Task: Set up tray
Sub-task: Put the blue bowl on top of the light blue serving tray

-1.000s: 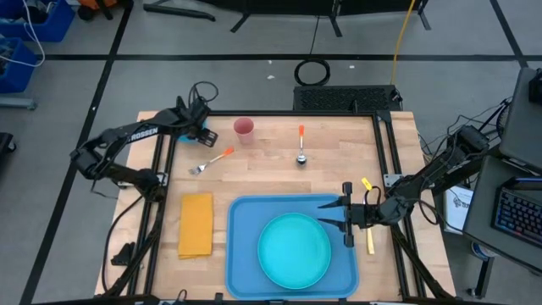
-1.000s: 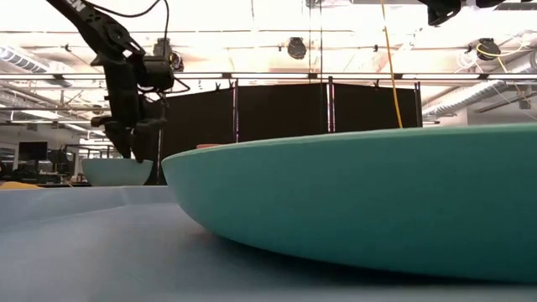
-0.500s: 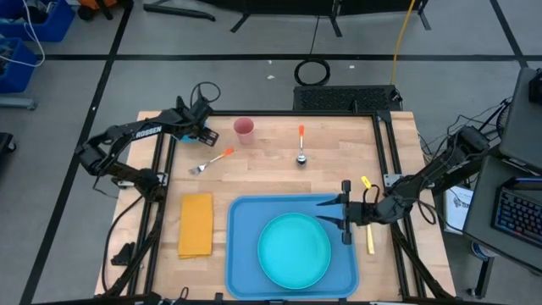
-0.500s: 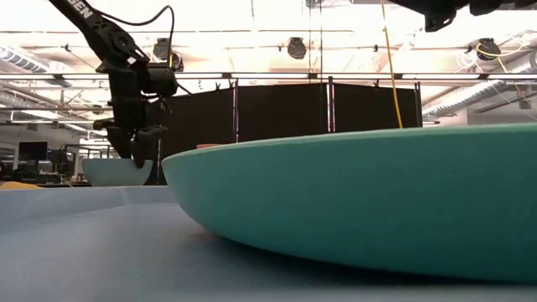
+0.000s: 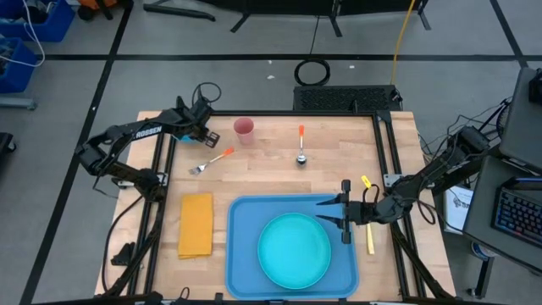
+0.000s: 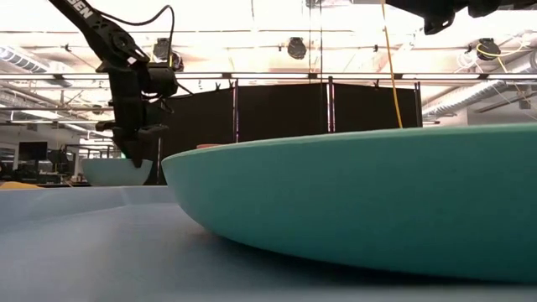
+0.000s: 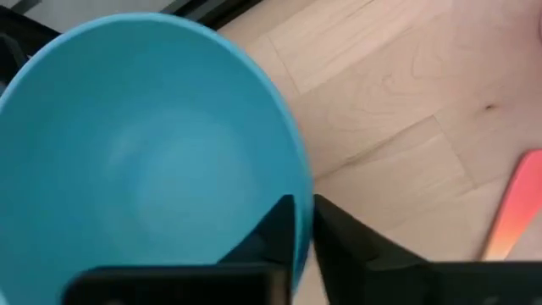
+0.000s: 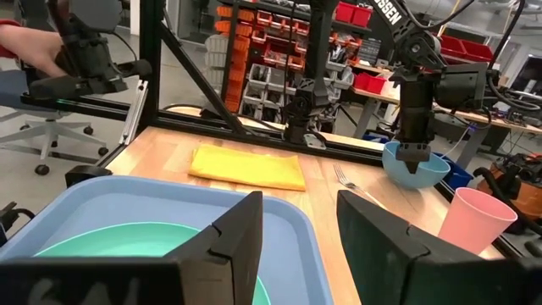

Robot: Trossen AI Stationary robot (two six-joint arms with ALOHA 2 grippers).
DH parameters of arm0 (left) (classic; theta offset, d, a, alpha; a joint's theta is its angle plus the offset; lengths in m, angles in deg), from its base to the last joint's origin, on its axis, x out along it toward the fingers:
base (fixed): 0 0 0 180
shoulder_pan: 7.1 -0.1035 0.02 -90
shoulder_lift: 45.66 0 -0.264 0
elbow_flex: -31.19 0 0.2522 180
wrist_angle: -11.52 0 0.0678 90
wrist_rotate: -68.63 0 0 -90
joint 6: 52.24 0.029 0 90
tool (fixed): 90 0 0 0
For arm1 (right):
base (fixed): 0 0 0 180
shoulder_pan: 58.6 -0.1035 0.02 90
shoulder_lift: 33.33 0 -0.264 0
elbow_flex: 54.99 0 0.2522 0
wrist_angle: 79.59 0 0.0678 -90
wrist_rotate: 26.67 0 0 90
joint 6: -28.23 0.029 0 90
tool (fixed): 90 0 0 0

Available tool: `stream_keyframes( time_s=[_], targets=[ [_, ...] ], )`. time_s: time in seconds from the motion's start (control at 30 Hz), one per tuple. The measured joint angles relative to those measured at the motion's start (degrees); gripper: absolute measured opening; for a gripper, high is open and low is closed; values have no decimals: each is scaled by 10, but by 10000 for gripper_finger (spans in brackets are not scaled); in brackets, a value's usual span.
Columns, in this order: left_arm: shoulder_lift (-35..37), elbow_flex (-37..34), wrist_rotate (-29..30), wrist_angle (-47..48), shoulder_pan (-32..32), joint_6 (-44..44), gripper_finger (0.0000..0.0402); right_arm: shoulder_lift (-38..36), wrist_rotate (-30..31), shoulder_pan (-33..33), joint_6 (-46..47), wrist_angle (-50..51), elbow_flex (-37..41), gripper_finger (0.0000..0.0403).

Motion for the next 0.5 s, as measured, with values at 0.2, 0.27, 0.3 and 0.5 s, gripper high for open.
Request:
stream_keyframes(
  time_s=[0.2,0.27,0.3,0.5],
  targets=[
    [0,0,1,-1,3,16,19,0,0,0,0,0,0,141],
    [0,0,6,2,9,21,12,0,0,0,-1,0,0,141],
    [0,0,13,4,14,21,10,0,0,0,-1,0,0,141],
    [0,0,36,4,56,51,8,0,0,0,-2,0,0,141]
  ],
)
